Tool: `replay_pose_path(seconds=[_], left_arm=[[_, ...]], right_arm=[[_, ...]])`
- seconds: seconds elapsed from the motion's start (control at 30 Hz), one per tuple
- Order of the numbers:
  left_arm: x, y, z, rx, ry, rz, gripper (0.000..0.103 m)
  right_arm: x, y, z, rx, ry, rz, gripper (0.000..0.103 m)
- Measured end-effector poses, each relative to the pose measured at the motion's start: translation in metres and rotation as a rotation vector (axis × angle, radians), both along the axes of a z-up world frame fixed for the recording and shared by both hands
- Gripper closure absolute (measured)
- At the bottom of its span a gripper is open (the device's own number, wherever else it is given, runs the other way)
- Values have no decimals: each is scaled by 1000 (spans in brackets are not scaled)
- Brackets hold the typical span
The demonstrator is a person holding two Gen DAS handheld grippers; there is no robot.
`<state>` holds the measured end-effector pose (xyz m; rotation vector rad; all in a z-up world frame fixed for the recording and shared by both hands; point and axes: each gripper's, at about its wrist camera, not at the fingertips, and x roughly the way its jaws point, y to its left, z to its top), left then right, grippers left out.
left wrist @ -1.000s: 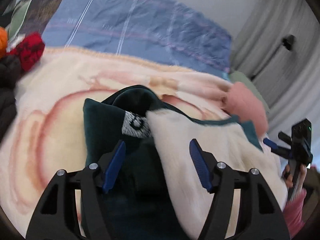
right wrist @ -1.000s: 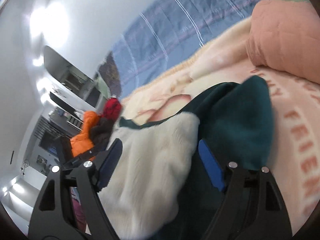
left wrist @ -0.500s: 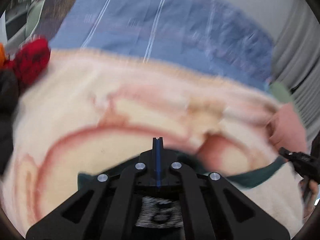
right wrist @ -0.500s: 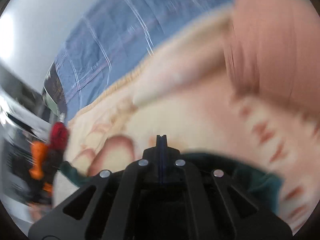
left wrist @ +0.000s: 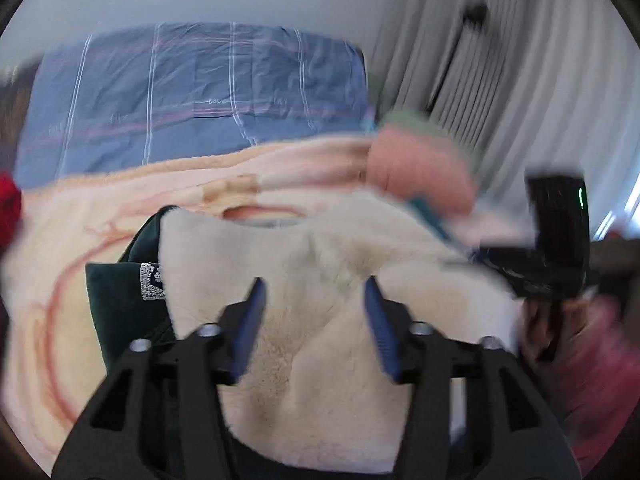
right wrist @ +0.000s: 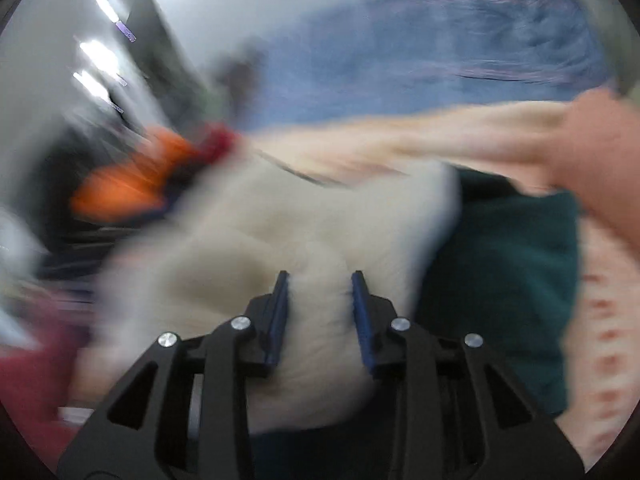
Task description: Fold large clothes
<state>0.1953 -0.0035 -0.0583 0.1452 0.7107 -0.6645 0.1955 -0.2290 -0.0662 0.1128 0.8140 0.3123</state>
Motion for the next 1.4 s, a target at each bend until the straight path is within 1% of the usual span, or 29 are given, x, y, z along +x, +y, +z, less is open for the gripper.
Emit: replay_pose_path(seconds=[0.03,0.07,0.1,0.13,0.17,0.23,0.27,0.33,0.4,0.47,0.5,0.53,0.57,0.6,0.63,0.7,0.73,0.77,0.8,0.83,0.87,0.93,1.0,1.1,1.17,1.2,1.3,1.37,1.4], left_arm=[[7,-24,-32,176,-32,43,45],[20,-41,-69,318,-52,79,45],[28,-48,-93,351,-115,104,42],[30,-50,-96,324,-157,110,41],[33,-50,-92,312,-139,114,41],[39,-47,-81,275,-68,141,40],[35,-45,-77,280,-64,137,40],[19,-39,-62,276,-63,133,41],[-1,-22,-44,197,-52,117,41],[-31,-8,-16,67,-56,50,38],[-47,-7,-4,19,-62,14,28],[-59,-10,6,-13,-67,-21,15],[-66,-19,10,-24,-71,-48,10],[-75,-27,14,-16,-79,-79,3],[-79,-46,11,44,-95,-100,1],[-76,-82,-9,207,-99,-81,1],[-65,-100,-28,281,-40,-65,12],[-57,-108,-39,300,18,-63,32],[-51,-110,-41,303,58,-58,72],[-40,-108,-33,279,113,-26,85],[-33,-101,-17,228,122,-8,87],[-25,-75,36,82,57,21,88],[-18,-46,75,-24,35,49,88],[-19,-25,98,-20,-11,89,88],[-15,-18,102,-27,9,103,88],[-13,-18,103,-29,17,106,88],[-18,-23,105,-2,-11,71,87],[-34,-27,99,41,-45,-3,84],[-47,-33,91,75,-62,-57,82]], right_arm=[[20,-1,-29,-49,53,-26,73],[36,-13,-48,59,81,-36,72],[43,-23,-52,158,97,-56,73],[49,-33,-50,226,122,-87,73],[51,-36,-46,245,135,-109,73],[48,-33,-40,208,121,-101,73],[42,-33,-36,197,109,-90,73],[15,-47,-18,287,95,-93,65],[-19,-64,1,376,56,-115,49],[-43,-78,16,408,1,-123,48],[-54,-84,21,422,-14,-118,47],[-61,-88,23,430,-10,-116,46],[-67,-89,23,431,7,-114,43],[-69,-84,21,424,16,-115,42],[-73,-80,17,411,27,-120,42],[-79,-67,7,404,57,-133,42],[-83,-64,2,423,80,-134,42],[-81,-54,-6,434,92,-137,42],[-83,-53,-11,451,108,-148,42],[-85,-52,-15,456,112,-155,42],[-90,-55,-13,450,105,-160,42],[-96,-60,-7,426,78,-171,41],[-100,-66,1,433,51,-169,34],[-90,-60,2,522,59,-113,32],[-81,-51,-2,563,80,-78,32],[-75,-42,-6,556,94,-66,32],[-63,-16,-11,448,103,-65,32],[-64,-11,-3,388,67,-90,32],[-67,-13,2,382,44,-102,32]])
